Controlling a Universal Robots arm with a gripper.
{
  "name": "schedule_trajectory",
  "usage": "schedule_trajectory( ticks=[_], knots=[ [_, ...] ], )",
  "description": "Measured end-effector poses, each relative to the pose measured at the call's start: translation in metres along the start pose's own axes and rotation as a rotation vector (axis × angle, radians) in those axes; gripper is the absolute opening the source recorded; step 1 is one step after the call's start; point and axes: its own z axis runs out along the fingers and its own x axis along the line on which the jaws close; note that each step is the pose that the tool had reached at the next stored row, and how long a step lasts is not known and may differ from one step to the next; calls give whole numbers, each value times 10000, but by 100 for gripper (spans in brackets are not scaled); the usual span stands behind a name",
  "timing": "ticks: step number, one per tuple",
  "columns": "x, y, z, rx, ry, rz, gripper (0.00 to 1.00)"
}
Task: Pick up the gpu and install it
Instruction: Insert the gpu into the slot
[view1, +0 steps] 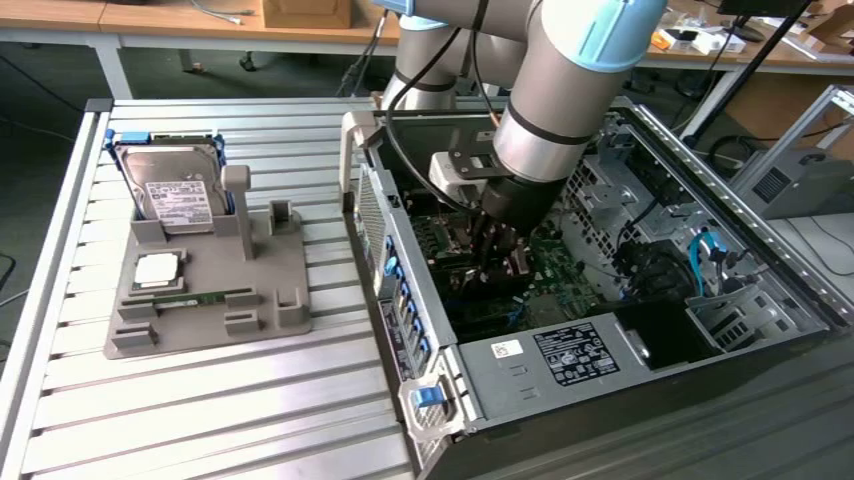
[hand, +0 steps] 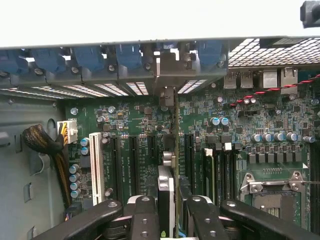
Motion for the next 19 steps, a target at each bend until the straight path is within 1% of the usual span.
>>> schedule_trajectory(
  ticks=[3,6,13,19],
  knots=[
    [0,-1,27,-1,1,0,27],
    [0,9,-2,10,-3,0,27],
    [0,10,2,9,1,-35,27],
    [-1,10,4,11,3,-267,27]
  ],
)
